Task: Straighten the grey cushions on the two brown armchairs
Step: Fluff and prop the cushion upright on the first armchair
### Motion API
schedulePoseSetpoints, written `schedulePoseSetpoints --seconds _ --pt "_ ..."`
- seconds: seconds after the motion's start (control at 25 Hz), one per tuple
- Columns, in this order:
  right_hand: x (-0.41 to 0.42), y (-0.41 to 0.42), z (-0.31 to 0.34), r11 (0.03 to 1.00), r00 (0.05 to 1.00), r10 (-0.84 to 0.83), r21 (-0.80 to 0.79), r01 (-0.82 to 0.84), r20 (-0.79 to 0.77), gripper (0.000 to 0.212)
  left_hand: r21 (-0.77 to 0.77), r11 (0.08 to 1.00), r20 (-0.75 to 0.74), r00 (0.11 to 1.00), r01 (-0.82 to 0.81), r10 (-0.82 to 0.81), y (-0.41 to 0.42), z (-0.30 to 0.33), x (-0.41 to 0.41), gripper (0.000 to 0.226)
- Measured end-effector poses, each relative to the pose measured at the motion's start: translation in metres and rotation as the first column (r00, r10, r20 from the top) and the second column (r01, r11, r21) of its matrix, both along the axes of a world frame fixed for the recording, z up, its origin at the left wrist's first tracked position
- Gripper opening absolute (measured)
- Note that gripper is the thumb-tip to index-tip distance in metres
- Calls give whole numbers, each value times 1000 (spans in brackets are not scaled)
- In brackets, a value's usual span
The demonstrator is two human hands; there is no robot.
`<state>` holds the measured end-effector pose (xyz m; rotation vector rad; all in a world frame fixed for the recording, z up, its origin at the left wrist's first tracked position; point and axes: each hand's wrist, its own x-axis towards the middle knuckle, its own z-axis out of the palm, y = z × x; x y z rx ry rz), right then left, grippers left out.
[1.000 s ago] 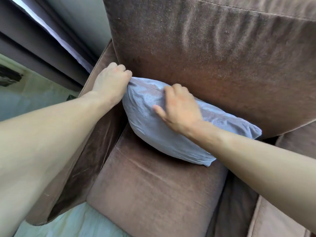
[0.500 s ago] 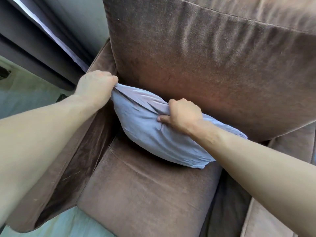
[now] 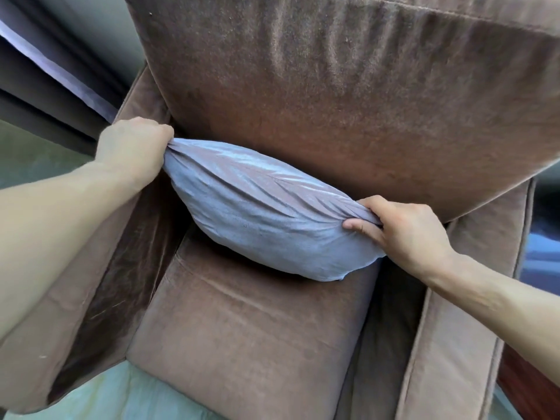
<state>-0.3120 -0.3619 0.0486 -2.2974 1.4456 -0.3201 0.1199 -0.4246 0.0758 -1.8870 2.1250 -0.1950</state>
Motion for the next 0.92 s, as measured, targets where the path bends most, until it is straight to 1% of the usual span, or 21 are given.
schedulePoseSetpoints --seconds 0.04,0.08,0.16,0.28,0.36,0.48,0.56,0.68,0.76,0.84,0.88,0.92 --pt "0 -1 1 1000 997 2 -11 -1 81 45 -1 1000 6 1000 -14 14 -3 2 3 16" --pt "-2 -1 2 1000 988 11 14 -14 156 44 11 1000 14 1000 -18 17 -7 4 8 17" --pt "-10 0 4 995 970 36 82 -57 242 40 49 999 31 999 15 -17 -10 10 21 22" --pt "-27 0 7 994 965 5 103 -34 262 34 77 994 38 996 75 -78 -9 11 25 20" --pt "-33 1 10 995 953 -26 99 -4 301 32 55 997 28 998 50 -51 -7 10 23 18" --pt "-34 6 16 997 937 -55 73 31 345 28 -10 1000 -11 1000 24 -24 -4 9 28 22" --pt "-30 10 18 995 921 -80 92 48 382 26 -25 999 -14 999 28 -29 -2 13 29 22" --pt "-24 3 13 987 913 -156 106 124 378 24 -36 999 -29 999 27 -28 0 13 22 18" --pt "-22 -7 8 974 918 -207 159 161 338 28 -33 999 -14 1000 10 -11 -4 9 11 19" --pt "-23 -10 8 954 907 -269 222 204 324 40 -44 999 -26 1000 3 -4 -6 3 -5 31" --pt "-26 -10 7 934 887 -325 261 245 327 44 -48 999 -52 999 13 -16 -6 2 -17 40" --pt "-30 -6 5 905 859 -386 318 282 337 46 -61 997 -113 992 47 -54 -3 2 -32 45"
